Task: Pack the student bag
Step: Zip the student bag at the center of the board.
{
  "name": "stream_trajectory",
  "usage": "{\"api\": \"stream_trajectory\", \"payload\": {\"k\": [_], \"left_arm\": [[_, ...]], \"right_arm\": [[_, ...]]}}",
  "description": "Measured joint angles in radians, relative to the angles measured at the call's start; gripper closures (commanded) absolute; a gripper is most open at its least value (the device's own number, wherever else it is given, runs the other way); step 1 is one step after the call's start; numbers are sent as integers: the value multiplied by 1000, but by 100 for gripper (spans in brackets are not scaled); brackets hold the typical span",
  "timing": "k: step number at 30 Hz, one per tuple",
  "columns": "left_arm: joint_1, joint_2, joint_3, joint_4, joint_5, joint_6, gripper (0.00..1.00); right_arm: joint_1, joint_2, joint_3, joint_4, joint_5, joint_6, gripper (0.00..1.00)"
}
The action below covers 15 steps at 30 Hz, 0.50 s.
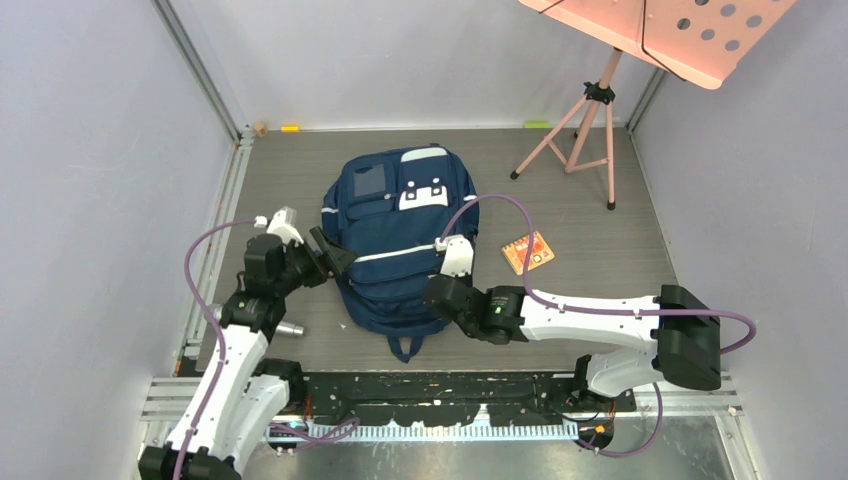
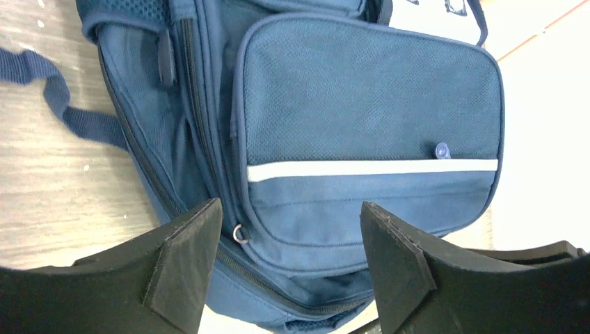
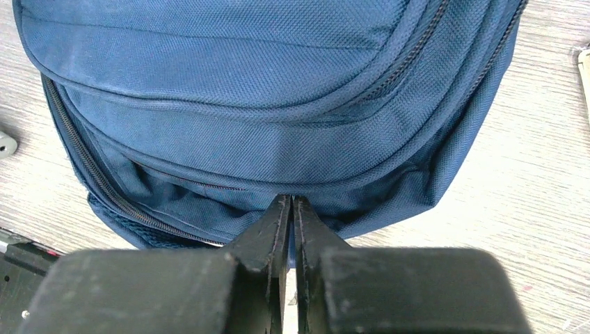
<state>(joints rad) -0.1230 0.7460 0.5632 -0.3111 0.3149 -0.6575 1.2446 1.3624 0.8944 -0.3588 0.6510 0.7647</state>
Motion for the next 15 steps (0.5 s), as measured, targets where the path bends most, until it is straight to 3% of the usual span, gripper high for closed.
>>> {"api": "stream_trajectory", "payload": {"k": [5,12,15], "left_arm": [[0,-86,-82,-26,13,-51,26],[0,-57,-142,-41,50,-82,39],[0,-35,-151,-37,67,-91,39]], "right_arm": [[-8,-7,-14,17,-41,-18,71],[-8,-10,-23,18,-64,-34,64],[-8,-10,-23,18,-67,-37,61]]}}
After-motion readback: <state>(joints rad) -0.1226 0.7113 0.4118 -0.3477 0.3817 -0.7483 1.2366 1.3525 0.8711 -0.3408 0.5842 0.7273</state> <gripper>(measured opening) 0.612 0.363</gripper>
